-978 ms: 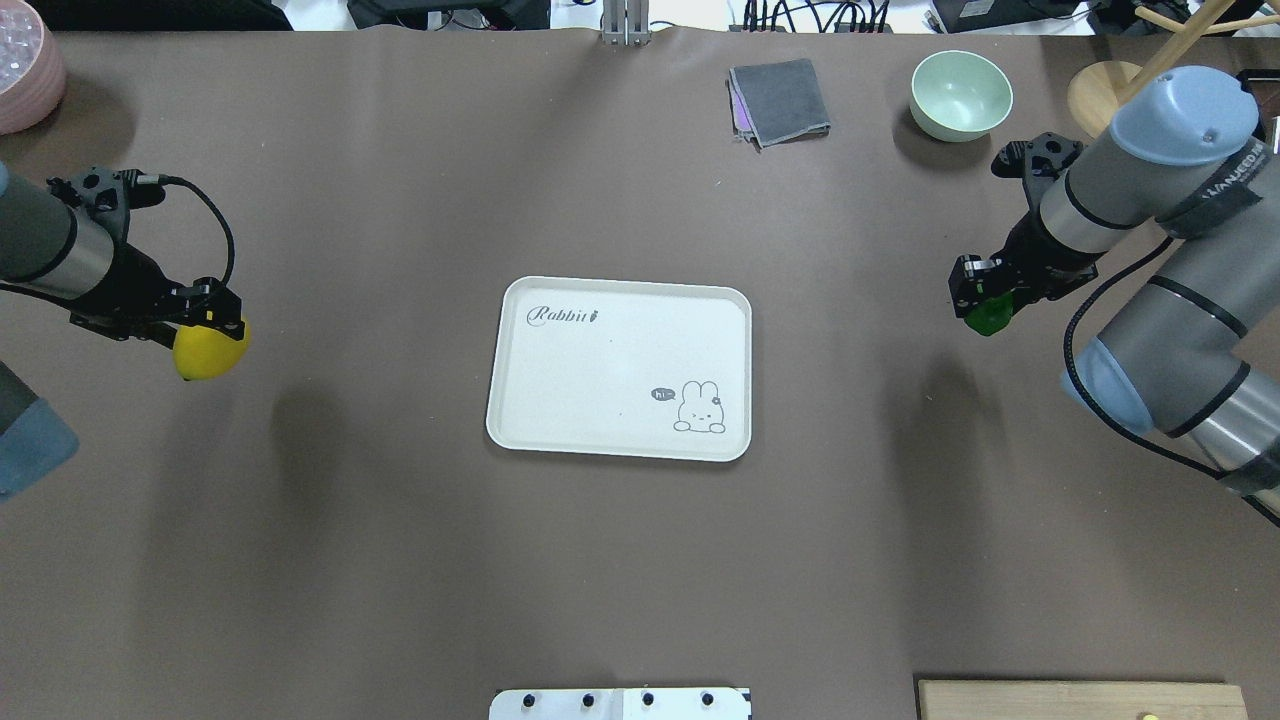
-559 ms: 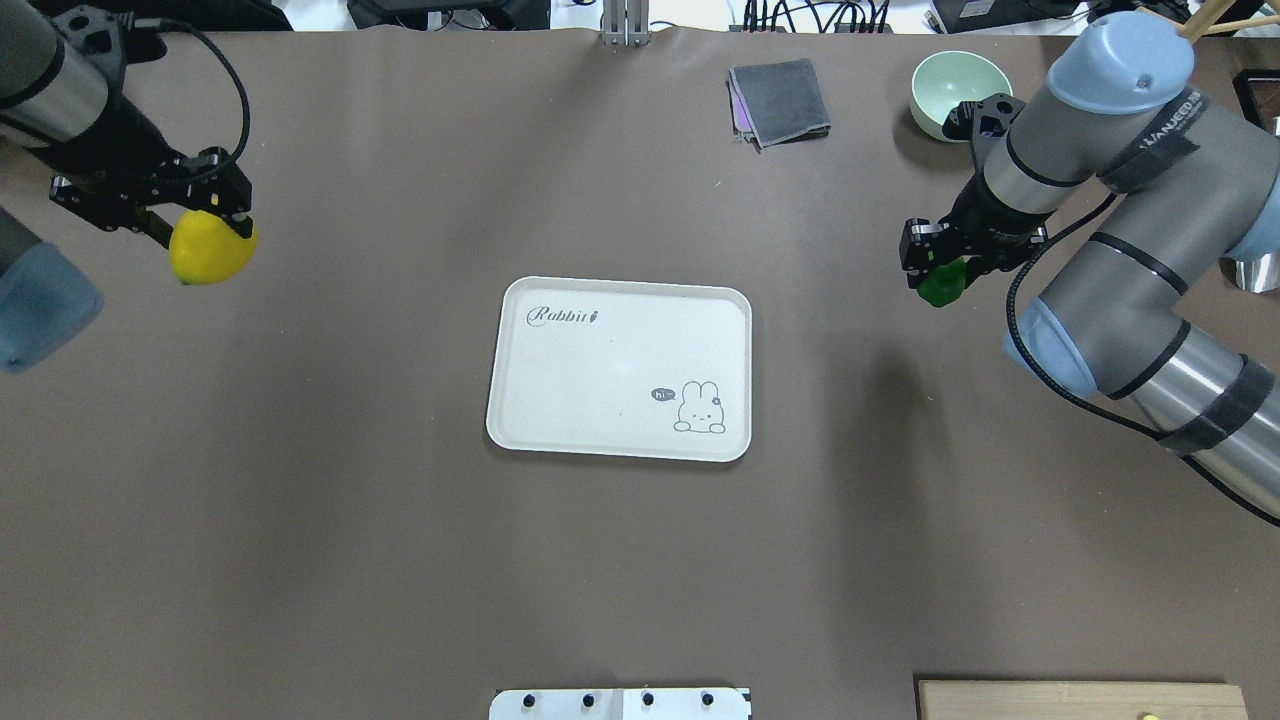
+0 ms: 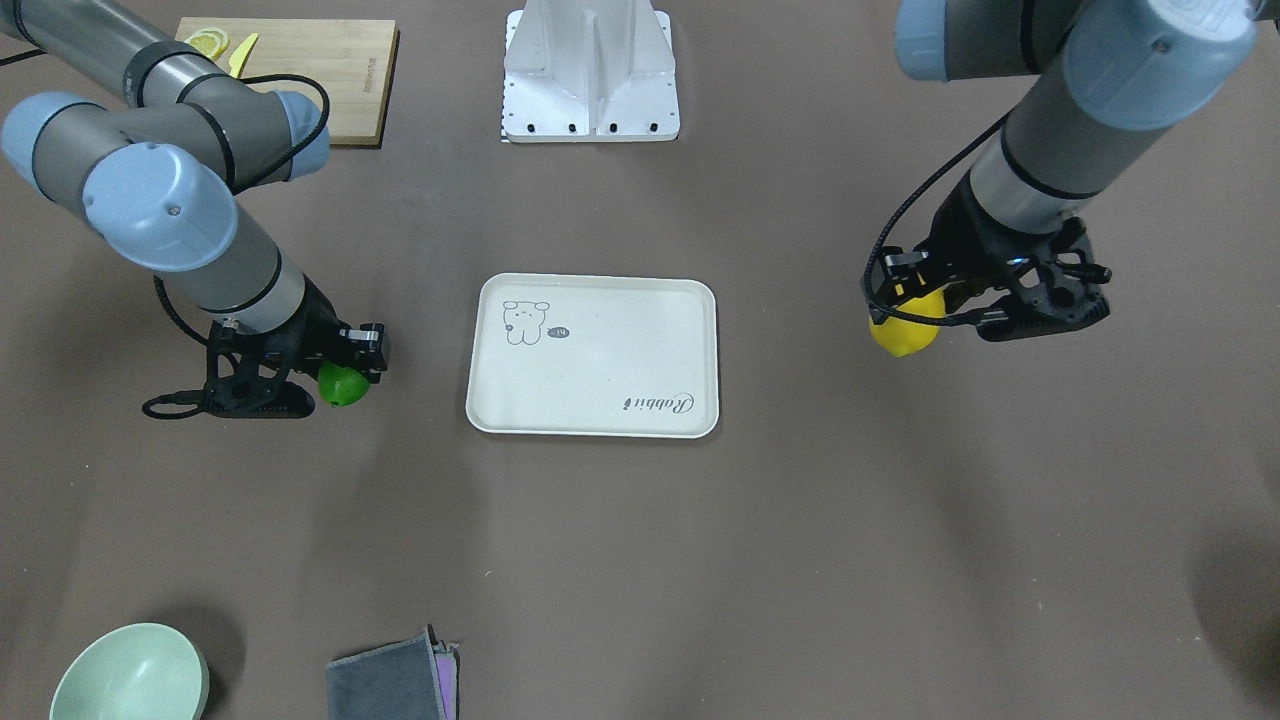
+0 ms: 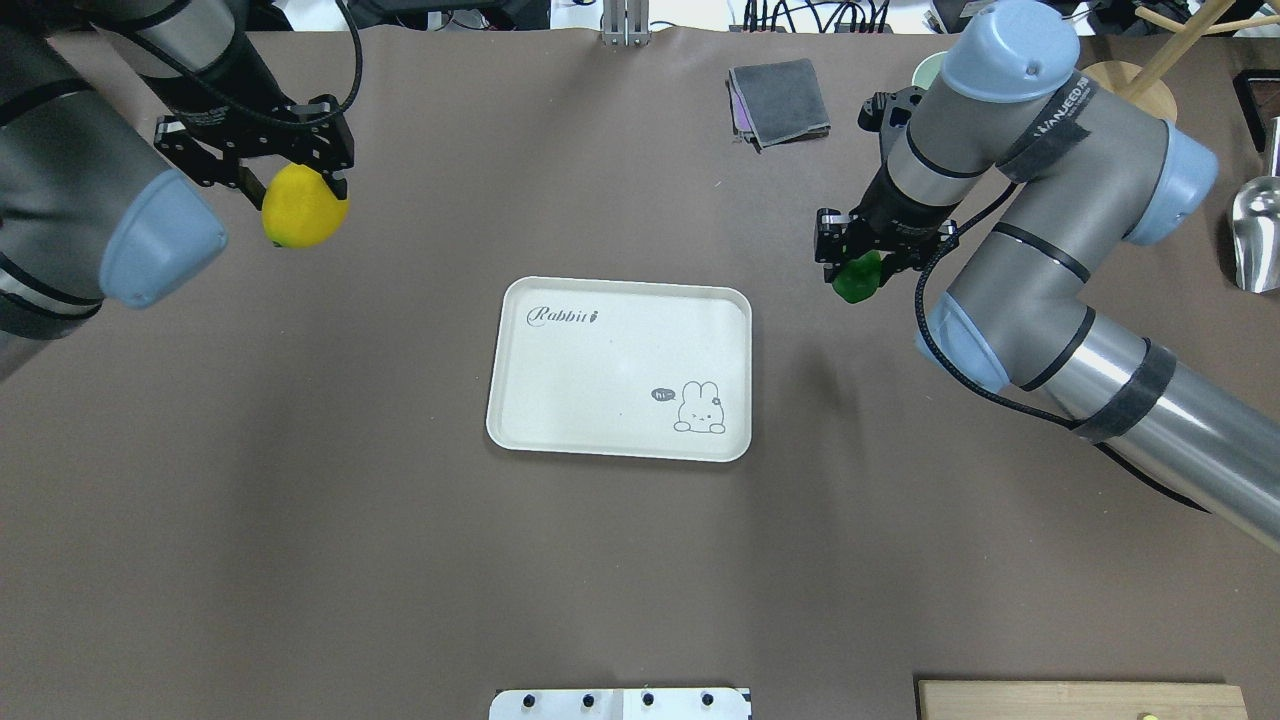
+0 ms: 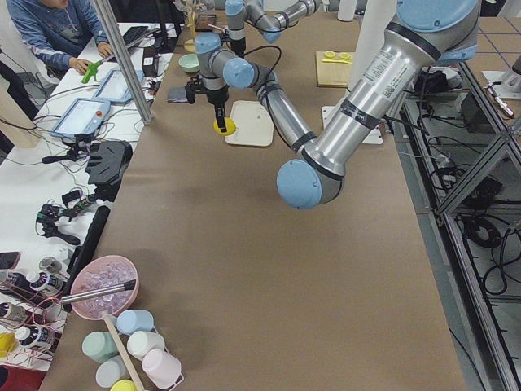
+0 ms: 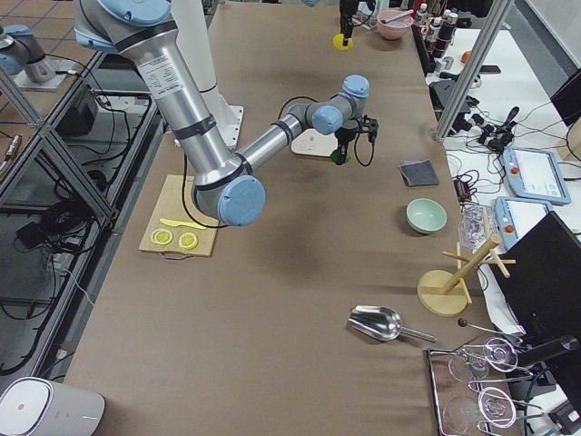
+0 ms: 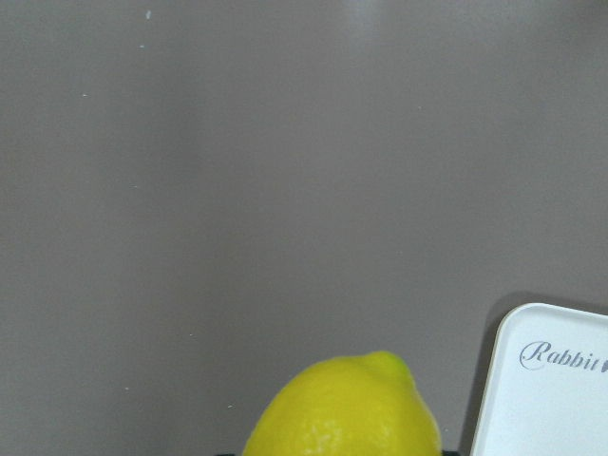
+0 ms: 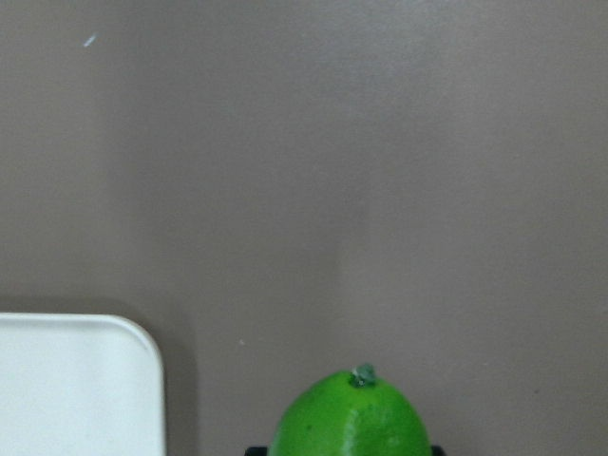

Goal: Place all lemons on tray

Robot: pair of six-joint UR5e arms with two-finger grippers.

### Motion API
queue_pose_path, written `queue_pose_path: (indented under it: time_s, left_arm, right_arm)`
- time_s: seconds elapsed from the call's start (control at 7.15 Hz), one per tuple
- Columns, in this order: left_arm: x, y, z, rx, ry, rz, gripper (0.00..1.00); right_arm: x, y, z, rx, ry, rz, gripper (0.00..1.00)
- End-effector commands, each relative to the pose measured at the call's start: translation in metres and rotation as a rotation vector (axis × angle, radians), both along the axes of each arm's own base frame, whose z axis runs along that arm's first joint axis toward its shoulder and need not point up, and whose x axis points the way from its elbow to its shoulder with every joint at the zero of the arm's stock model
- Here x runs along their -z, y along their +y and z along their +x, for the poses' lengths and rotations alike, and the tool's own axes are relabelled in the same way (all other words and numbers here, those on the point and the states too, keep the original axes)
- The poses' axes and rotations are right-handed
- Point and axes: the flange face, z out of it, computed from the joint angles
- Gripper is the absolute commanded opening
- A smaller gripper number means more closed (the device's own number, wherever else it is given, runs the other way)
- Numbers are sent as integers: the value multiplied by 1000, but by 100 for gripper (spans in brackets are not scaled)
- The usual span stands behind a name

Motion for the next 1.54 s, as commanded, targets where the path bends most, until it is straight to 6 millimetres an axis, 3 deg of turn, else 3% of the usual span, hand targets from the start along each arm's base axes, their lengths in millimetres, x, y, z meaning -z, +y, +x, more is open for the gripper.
queue_pose_path:
  time_s: [0.0, 0.28, 0.7, 0.84, 1.4]
  left_arm:
    - [15, 18, 47, 2, -14, -28, 0]
    - [26, 29, 87, 18, 12, -37, 0]
    - [40, 59, 140, 62, 13, -38, 0]
    - [42, 70, 156, 87, 22, -41, 0]
    - [40, 96, 186, 104, 29, -23, 0]
  right_arm:
    - [32, 17, -35, -15, -24, -38, 25]
    - [53, 25, -62, -21, -31, -61, 25]
    - [61, 35, -107, 3, 2, -39, 24]
    - [60, 39, -113, 13, 4, -39, 24]
    - [43, 54, -140, 20, 49, -15, 24]
